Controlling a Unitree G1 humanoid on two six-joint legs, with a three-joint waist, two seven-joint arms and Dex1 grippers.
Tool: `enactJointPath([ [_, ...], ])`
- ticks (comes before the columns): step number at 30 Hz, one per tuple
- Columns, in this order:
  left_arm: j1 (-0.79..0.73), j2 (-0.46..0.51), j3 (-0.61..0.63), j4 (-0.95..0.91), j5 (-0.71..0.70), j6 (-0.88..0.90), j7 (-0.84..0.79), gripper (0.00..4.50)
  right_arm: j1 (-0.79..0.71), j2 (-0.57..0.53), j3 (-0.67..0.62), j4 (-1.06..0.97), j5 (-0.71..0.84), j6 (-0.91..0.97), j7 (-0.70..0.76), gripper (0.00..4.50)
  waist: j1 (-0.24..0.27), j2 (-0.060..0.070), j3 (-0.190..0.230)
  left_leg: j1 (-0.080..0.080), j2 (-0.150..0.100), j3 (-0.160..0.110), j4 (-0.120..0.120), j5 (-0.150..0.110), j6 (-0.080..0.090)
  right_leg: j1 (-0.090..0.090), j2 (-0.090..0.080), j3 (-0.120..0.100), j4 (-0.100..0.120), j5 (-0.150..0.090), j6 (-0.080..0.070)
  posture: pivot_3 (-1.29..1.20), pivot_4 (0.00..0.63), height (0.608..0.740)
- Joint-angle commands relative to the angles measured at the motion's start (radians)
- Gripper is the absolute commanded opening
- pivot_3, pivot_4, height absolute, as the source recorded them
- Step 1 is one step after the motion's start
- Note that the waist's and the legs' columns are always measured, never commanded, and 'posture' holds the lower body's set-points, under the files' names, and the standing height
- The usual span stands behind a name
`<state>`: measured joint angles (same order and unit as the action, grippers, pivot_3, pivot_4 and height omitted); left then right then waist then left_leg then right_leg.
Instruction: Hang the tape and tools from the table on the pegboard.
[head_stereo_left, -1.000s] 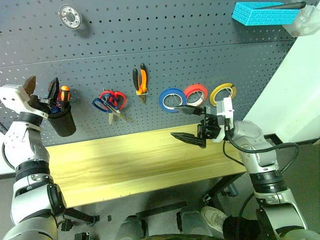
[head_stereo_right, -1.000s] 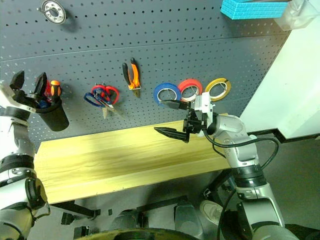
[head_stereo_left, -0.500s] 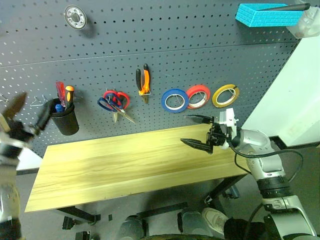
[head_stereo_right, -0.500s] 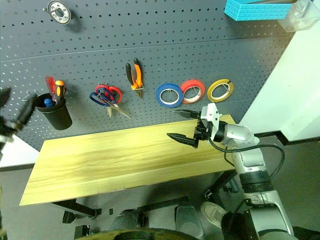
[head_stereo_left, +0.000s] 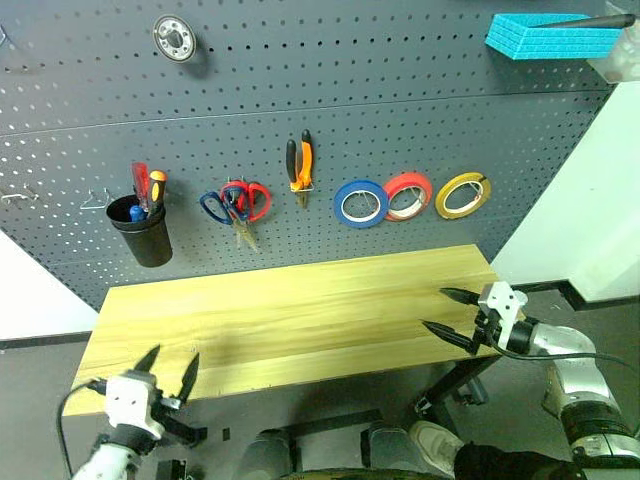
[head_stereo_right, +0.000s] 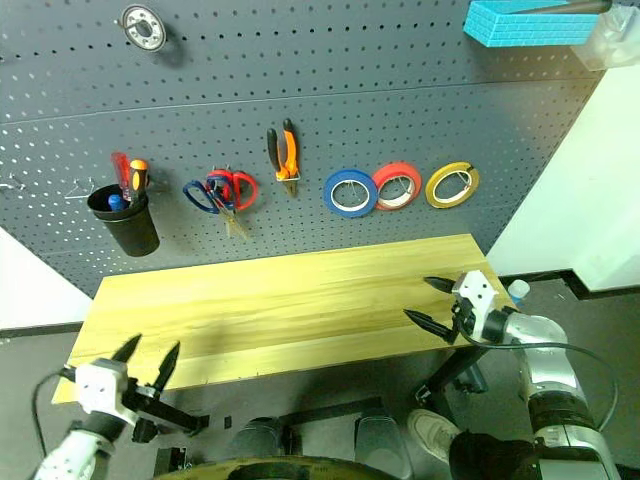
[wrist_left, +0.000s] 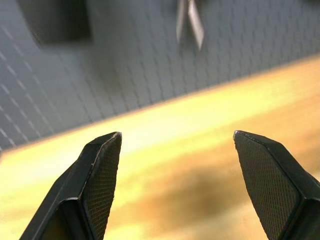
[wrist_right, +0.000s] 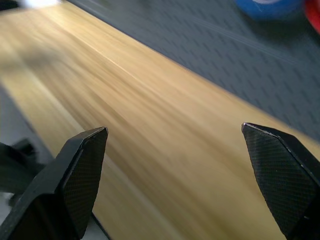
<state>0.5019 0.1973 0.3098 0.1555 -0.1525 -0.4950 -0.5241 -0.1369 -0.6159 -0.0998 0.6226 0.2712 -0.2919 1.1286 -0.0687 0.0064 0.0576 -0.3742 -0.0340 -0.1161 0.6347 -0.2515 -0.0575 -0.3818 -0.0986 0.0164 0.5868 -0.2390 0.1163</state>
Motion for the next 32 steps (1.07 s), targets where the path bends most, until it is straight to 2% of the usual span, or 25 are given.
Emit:
enactJointPath([
  [1,0.000,-0.015,-0.021,0.062,0.025,-0.097,0.030,3.73,-0.006,-0.023,-0.043,0.092,-0.027,-0.090,-0.042,4.50,-0.002,-0.001,0.000,0.001,-0.003,0.001,0.000,0.000,0.001,0.003,-0.003,0.002,-0.001,0.000,0.000,-0.07,0.000,0.739],
  [10,-0.044,-0.007,-0.075,0.137,0.044,-0.142,0.068,3.73,-0.089,-0.011,-0.044,0.304,-0.072,-0.195,-0.062,4.50,0.001,0.001,-0.002,0.010,-0.003,0.003,-0.003,0.000,0.006,-0.001,-0.003,0.006,0.015,0.003,0.004,-0.08,0.000,0.739],
  [14,-0.071,0.002,-0.091,0.154,0.050,-0.142,0.081,3.73,-0.109,-0.007,-0.044,0.376,-0.082,-0.240,-0.060,4.50,-0.003,0.002,-0.002,0.017,-0.003,0.002,-0.003,-0.002,0.004,0.002,-0.002,0.005,0.012,0.002,0.004,-0.08,0.000,0.739],
  [22,-0.100,0.013,-0.119,0.204,0.062,-0.153,0.095,3.73,-0.125,-0.005,-0.050,0.478,-0.092,-0.303,-0.056,4.50,-0.032,0.005,-0.004,0.015,-0.003,0.003,-0.001,-0.003,0.004,0.010,-0.004,0.003,-0.002,0.002,0.005,-0.09,0.000,0.739],
  [32,-0.094,0.018,-0.137,0.215,0.057,-0.165,0.105,3.73,-0.132,0.000,-0.052,0.525,-0.094,-0.330,-0.040,4.50,-0.027,0.003,-0.003,0.019,-0.003,0.001,-0.005,-0.002,0.005,0.009,-0.003,0.004,0.011,0.002,0.005,-0.08,0.000,0.739],
])
